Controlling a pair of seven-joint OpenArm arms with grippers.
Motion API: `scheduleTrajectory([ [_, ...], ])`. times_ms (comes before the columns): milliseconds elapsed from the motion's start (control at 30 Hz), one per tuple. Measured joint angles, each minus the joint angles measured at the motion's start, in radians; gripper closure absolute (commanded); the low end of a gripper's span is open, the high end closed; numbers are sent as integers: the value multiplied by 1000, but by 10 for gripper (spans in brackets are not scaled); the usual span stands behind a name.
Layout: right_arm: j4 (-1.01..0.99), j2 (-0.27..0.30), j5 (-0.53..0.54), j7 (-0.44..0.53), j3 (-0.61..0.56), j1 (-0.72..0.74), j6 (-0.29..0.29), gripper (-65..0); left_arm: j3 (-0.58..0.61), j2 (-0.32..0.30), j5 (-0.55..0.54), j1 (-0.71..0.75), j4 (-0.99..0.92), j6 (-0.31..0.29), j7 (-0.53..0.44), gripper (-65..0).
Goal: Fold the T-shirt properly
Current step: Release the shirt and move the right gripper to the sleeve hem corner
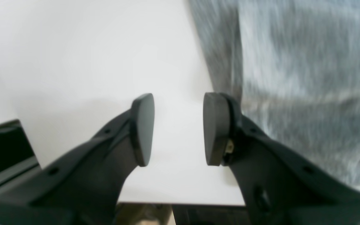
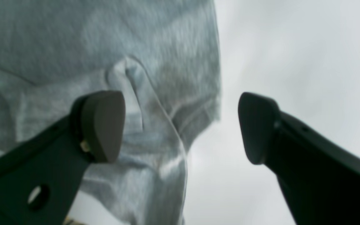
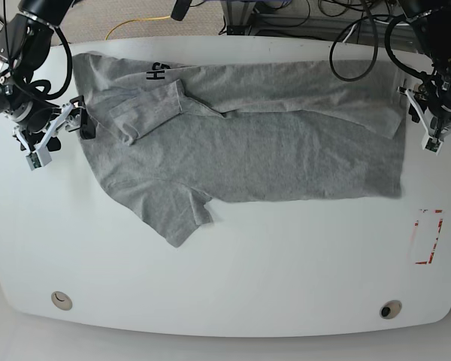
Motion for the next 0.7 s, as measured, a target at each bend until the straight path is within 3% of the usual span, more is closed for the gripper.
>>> scheduleTrajectory([
  [200,-120,-37,-11,-2,-11,118,-3,-531,0,0,0,-2,0,0,3,-242],
  [433,-302,-26,-17,11,-51,270,-3,-531,-1,0,0,-2,0,0,3,-242],
  [700,-476,7,-11,158,-210,383,-2,-531,-3,0,1,2,0,0,3,-242],
])
